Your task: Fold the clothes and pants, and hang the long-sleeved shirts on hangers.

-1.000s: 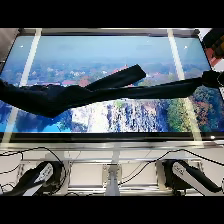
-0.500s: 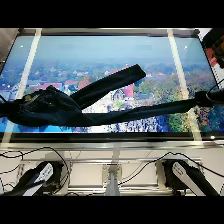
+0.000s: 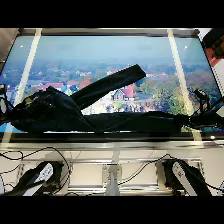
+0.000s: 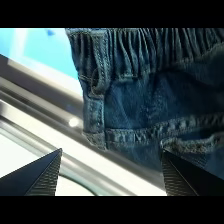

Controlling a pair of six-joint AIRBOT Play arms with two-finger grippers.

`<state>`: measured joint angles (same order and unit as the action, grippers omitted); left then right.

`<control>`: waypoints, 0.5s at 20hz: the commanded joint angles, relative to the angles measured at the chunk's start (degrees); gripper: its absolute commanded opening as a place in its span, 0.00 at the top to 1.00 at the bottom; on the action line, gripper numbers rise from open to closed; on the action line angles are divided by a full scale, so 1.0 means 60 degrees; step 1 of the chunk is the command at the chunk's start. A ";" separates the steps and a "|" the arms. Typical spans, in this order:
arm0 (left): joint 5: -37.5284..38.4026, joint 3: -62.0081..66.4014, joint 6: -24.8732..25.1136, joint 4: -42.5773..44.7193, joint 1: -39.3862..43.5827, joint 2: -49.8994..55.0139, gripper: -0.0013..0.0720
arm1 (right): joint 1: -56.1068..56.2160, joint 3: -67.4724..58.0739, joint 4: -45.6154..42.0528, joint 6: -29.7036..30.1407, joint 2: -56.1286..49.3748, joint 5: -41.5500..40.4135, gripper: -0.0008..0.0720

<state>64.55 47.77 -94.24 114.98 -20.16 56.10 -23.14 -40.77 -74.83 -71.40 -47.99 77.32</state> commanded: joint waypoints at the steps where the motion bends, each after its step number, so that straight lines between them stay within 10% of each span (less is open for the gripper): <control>1: -0.0379 0.0630 -0.0809 0.0015 0.0007 -0.0062 0.02 | -0.0004 0.0288 0.0029 -0.0244 0.0062 -0.0637 0.03; 5: -0.2612 0.1053 -0.4000 -0.0576 -0.0175 0.0044 0.04 | -0.0004 0.0288 0.0040 -0.0499 0.0062 -0.0823 0.04; 10: -0.2911 0.1056 -0.1610 -0.4725 0.0430 0.1016 0.03 | -0.0004 0.0288 0.0044 -0.0499 0.0062 -0.1279 0.04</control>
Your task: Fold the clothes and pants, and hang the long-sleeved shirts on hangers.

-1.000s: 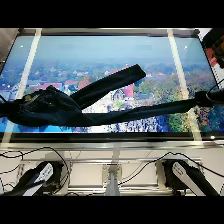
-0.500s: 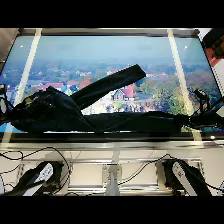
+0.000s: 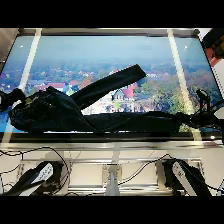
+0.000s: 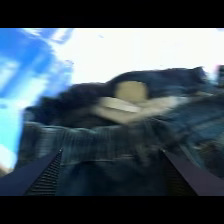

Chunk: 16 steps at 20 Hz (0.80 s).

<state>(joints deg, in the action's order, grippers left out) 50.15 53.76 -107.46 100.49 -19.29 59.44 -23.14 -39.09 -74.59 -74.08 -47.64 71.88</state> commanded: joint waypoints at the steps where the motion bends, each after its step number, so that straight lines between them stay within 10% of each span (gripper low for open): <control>1: -0.0670 0.0058 0.0594 -0.2932 0.0404 0.0692 0.03 | -0.0004 0.0007 0.0004 -0.0051 0.0004 -0.0539 0.04; 6: -0.1322 0.0062 0.0372 -0.4069 0.0761 0.1588 0.01 | -0.0004 0.0007 -0.0004 -0.0044 0.0004 -0.1166 0.04; 16: -0.1075 0.0080 -0.3206 -0.3872 0.0131 0.2109 0.01 | -0.0004 0.0007 0.0098 -0.0047 0.0004 -0.2237 0.04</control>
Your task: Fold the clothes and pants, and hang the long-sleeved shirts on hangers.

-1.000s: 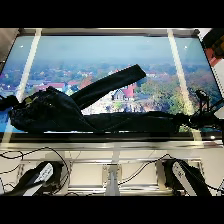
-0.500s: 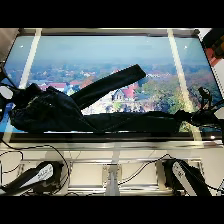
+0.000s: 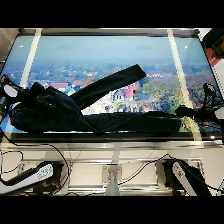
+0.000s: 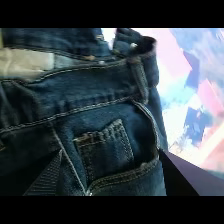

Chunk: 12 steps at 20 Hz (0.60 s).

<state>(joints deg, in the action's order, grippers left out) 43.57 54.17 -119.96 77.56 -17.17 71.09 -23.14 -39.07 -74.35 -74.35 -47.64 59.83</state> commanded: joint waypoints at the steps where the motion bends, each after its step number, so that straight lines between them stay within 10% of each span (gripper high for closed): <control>1: -0.0288 0.0015 -0.1115 -0.0080 -0.0208 0.0306 0.01 | -0.0004 0.0007 0.0095 0.0000 0.0004 -0.0302 0.04; 12: 0.0510 0.1137 0.0543 -0.0441 0.0608 0.3089 0.05 | -0.0004 0.0004 0.0178 -0.0004 0.0004 -0.0863 0.04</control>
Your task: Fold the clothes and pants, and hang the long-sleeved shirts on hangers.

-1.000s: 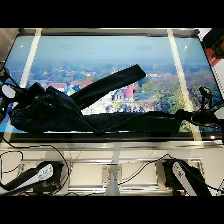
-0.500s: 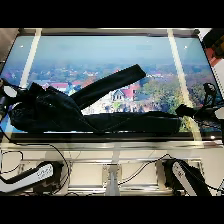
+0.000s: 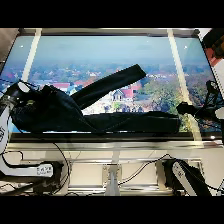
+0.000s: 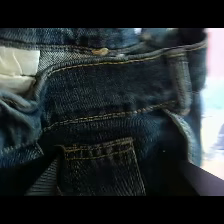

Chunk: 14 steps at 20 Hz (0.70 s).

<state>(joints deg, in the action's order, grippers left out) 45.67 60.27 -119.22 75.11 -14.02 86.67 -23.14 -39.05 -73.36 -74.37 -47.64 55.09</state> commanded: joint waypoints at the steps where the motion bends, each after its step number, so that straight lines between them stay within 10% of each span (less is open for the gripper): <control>1: 0.0055 0.0120 0.0965 -0.0033 0.0080 0.0499 0.20 | -0.0004 0.0000 0.0015 0.0000 0.0004 -0.0076 0.04; 4: -0.0222 0.0146 0.2025 -0.0033 0.0080 0.0499 0.87 | -0.0004 0.0000 0.0015 -0.0004 0.0004 -0.0076 0.04; 12: -0.1366 0.3402 0.3053 -0.0736 0.0135 0.0463 0.92 | -0.0004 0.0000 0.0663 -0.0051 0.0004 -0.2135 0.05; 14: -0.2233 0.4805 0.3056 -0.1075 0.0229 0.0466 0.92 | -0.0004 0.0000 0.1202 -0.0240 0.0004 -0.3424 0.32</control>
<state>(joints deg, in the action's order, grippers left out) 38.70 79.02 -102.96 71.81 -13.08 89.52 -23.14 -39.05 -69.95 -74.89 -47.64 44.47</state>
